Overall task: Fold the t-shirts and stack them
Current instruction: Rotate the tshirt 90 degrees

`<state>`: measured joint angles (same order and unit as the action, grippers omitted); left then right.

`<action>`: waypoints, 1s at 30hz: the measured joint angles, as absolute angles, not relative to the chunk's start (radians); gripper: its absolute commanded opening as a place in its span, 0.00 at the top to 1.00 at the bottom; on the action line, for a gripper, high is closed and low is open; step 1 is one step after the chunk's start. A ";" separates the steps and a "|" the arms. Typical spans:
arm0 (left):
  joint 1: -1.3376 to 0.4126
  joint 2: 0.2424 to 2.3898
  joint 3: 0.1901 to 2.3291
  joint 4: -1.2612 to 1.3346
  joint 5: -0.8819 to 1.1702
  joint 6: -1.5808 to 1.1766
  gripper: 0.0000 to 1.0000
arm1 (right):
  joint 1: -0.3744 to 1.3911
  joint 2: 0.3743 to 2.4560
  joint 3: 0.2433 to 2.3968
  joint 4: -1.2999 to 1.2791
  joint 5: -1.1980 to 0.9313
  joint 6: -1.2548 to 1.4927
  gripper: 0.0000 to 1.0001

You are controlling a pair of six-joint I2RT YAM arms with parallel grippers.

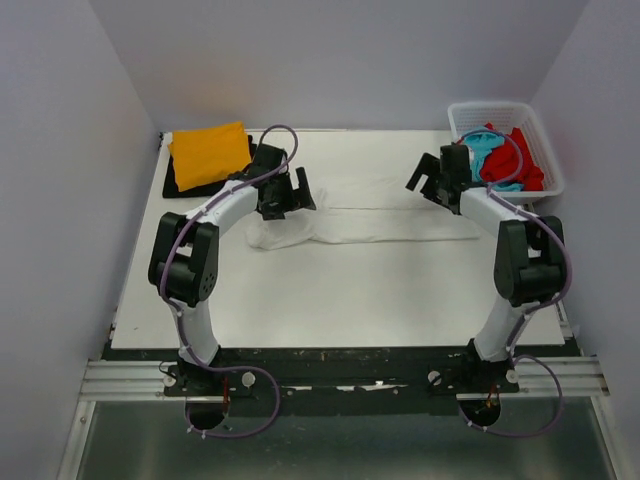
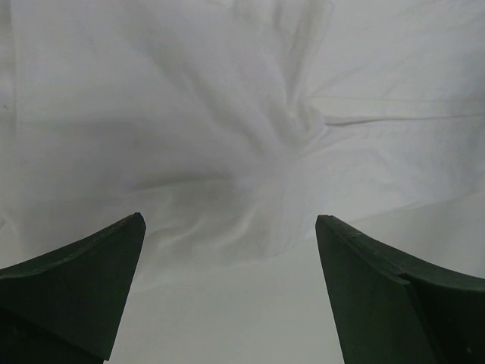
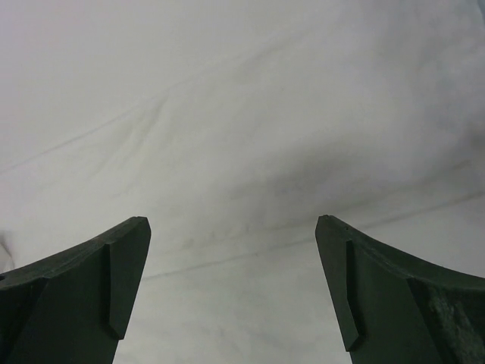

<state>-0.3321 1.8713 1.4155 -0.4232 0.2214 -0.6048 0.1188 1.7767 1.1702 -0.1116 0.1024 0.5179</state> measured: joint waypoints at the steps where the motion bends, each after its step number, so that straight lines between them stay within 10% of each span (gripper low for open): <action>1: -0.327 1.884 1.400 -0.421 0.222 -0.610 0.01 | 0.119 1.819 1.212 -0.105 0.089 0.512 0.00; 14: -0.275 1.929 1.333 -0.441 0.248 -0.656 0.01 | 0.120 2.079 1.415 -0.093 0.012 0.516 0.00; 30: -0.269 2.099 1.605 -0.585 0.244 -0.704 0.01 | 0.443 1.332 0.582 -0.115 -0.005 0.796 0.00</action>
